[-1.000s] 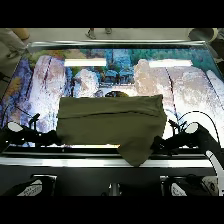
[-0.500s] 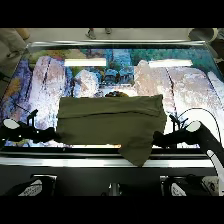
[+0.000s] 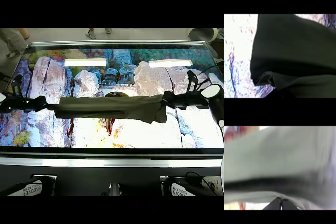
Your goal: Fold the shirts.
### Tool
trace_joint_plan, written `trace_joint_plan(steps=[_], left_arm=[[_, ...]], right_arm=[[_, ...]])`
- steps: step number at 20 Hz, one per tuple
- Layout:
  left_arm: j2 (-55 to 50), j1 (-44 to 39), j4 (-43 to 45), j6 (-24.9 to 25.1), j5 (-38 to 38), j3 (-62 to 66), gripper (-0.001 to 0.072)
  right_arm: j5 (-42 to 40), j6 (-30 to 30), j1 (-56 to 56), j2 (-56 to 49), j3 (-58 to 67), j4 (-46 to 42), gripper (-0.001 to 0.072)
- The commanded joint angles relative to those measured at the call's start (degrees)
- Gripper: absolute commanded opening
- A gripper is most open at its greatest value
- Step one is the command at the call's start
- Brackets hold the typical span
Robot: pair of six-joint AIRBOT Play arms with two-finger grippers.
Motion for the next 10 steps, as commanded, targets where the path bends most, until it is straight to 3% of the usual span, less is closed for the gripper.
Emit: trace_joint_plan(steps=[1,6,9,10], left_arm=[[-10.6,-1.0,-3.4,-1.7,1.8,10.8,0.0023],[-23.5,-2.8,-5.8,-4.0,1.8,22.4,0.0024],[-29.5,-4.2,-5.9,-7.3,1.0,22.7,0.0026],[-30.8,-4.6,-6.0,-9.6,0.7,22.7,0.007]], right_arm=[[-5.7,0.0,0.0,-9.0,7.9,2.0,0.0015],[-11.7,0.7,0.0,-16.9,10.8,3.1,0.0016],[-10.0,0.9,0.8,-21.7,10.8,3.5,0.0021],[-9.6,0.9,1.4,-23.0,10.8,3.6,0.0141]])
